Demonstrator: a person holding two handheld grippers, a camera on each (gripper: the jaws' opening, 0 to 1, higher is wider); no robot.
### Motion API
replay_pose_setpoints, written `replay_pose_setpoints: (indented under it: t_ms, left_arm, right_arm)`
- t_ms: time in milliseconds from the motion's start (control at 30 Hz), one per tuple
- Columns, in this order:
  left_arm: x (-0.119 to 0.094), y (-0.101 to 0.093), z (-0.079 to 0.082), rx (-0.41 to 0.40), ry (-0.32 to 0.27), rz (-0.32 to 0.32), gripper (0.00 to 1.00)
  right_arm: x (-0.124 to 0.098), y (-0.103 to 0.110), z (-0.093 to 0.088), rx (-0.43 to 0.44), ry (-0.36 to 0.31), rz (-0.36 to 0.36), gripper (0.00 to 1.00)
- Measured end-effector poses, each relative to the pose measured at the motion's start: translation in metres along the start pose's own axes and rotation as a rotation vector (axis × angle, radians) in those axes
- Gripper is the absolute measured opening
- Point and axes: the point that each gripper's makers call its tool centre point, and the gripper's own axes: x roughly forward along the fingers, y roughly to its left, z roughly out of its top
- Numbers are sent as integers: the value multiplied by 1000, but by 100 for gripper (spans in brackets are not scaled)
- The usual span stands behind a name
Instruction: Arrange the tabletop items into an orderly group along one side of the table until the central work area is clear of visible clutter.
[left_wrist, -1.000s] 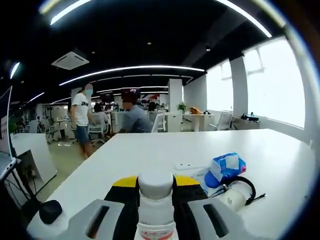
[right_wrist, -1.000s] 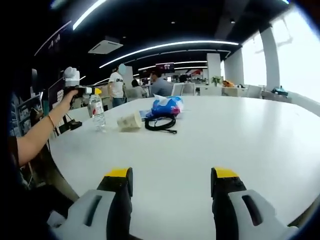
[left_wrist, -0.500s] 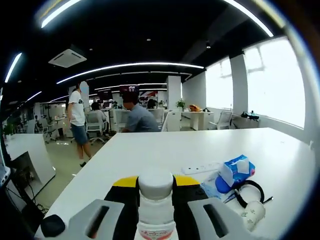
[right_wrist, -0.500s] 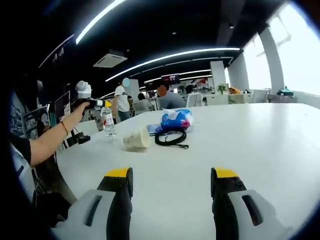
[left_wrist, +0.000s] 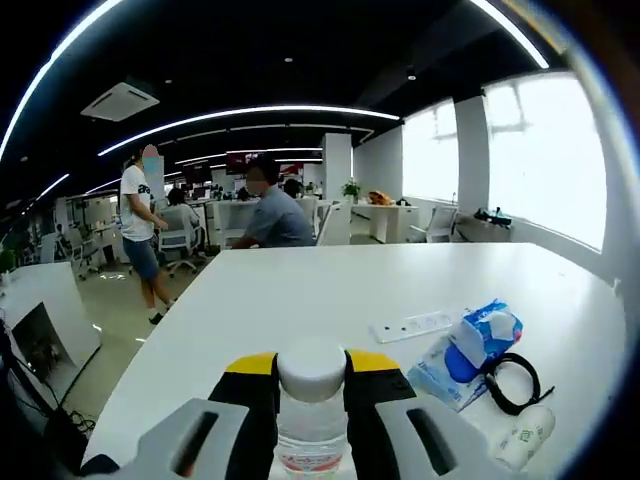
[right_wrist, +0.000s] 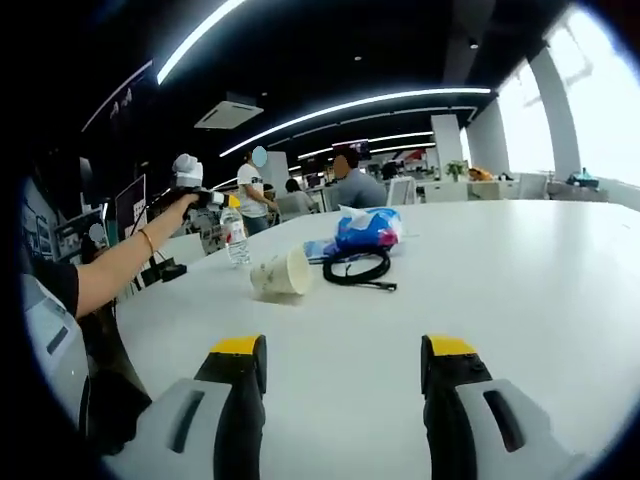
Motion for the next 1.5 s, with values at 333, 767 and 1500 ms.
replay_pose_setpoints:
  t_ms: [333,767,1500]
  left_arm:
    - [17,5,2,0,26,-16,22]
    - [25,3,5,-19,-26,-89,23]
    - [8,16,22,-13,-156,-74,54]
  right_arm:
    - [15,-1,4,-14,5,10,59]
    - [15,12,25,13,-56,88,58]
    - [5,3,17,8,-31,43,56]
